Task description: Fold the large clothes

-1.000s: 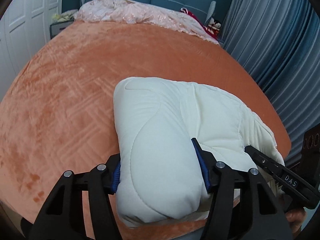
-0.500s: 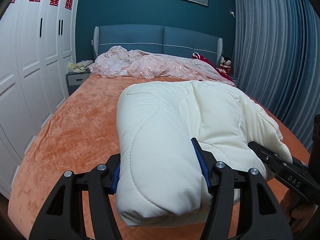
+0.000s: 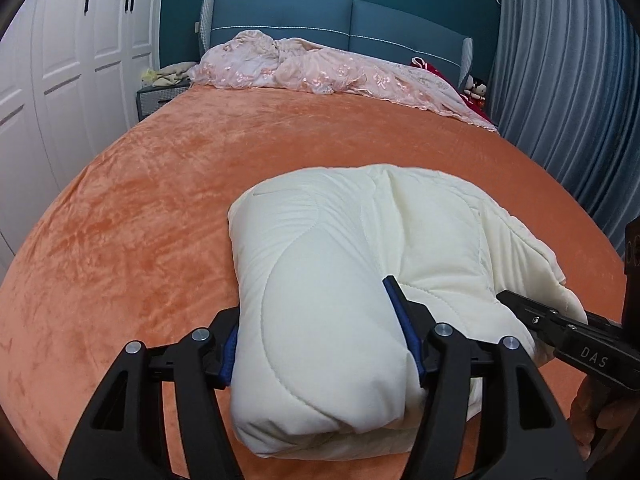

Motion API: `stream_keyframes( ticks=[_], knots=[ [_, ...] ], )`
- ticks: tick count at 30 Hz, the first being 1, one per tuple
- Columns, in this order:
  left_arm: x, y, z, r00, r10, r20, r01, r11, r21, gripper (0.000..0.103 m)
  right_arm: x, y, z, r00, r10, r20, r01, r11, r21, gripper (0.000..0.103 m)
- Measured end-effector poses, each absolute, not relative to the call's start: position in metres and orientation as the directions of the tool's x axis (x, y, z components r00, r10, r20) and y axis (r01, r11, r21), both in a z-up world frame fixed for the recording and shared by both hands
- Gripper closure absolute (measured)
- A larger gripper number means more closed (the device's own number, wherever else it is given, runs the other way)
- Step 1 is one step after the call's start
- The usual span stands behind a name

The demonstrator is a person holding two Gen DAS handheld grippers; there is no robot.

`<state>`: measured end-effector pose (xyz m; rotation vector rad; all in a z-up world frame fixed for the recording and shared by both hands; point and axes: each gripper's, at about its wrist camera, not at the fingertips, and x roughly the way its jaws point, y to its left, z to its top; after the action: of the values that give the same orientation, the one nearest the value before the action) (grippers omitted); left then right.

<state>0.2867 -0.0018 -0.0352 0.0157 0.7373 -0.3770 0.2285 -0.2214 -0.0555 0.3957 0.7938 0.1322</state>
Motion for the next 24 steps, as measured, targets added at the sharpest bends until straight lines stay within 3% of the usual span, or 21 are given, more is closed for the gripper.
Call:
stream_keyframes(
  ticks=[4, 8, 13, 14, 15, 17, 24],
  knots=[
    [0.276, 0.005, -0.056, 0.659, -0.303, -0.688, 0.328, 0.939, -0.100, 0.035, 0.221, -0.230, -0.077, 0.656, 0.318, -0.685, 0.089, 0.868, 0.489, 0.067],
    [0.270, 0.017, -0.052, 0.626, -0.202, -0.753, 0.235, 0.970, -0.065, 0.018, 0.202, -0.234, -0.071, 0.598, 0.339, -0.726, 0.138, 0.849, 0.510, 0.052],
    [0.257, 0.029, -0.023, 0.578, -0.096, -0.811, 0.140, 0.990, -0.017, 0.016, 0.167, -0.240, -0.030, 0.588, 0.241, -0.772, 0.200, 0.882, 0.427, 0.047],
    [0.255, 0.028, -0.016, 0.576, -0.074, -0.814, 0.124, 0.992, -0.002, 0.016, 0.164, -0.240, -0.019, 0.597, 0.220, -0.771, 0.200, 0.891, 0.409, 0.051],
    [0.255, 0.025, -0.009, 0.577, -0.051, -0.815, 0.114, 0.993, 0.018, 0.016, 0.165, -0.239, -0.007, 0.605, 0.209, -0.768, 0.183, 0.903, 0.390, 0.071],
    [0.257, 0.012, 0.008, 0.589, -0.019, -0.808, 0.110, 0.992, 0.058, 0.016, 0.174, -0.225, 0.017, 0.603, 0.160, -0.781, 0.137, 0.944, 0.299, 0.094],
    [0.280, -0.038, 0.031, 0.610, -0.002, -0.793, 0.139, 0.985, 0.104, 0.015, 0.231, -0.188, 0.033, 0.587, 0.054, -0.808, 0.085, 0.988, 0.128, 0.095]
  ],
)
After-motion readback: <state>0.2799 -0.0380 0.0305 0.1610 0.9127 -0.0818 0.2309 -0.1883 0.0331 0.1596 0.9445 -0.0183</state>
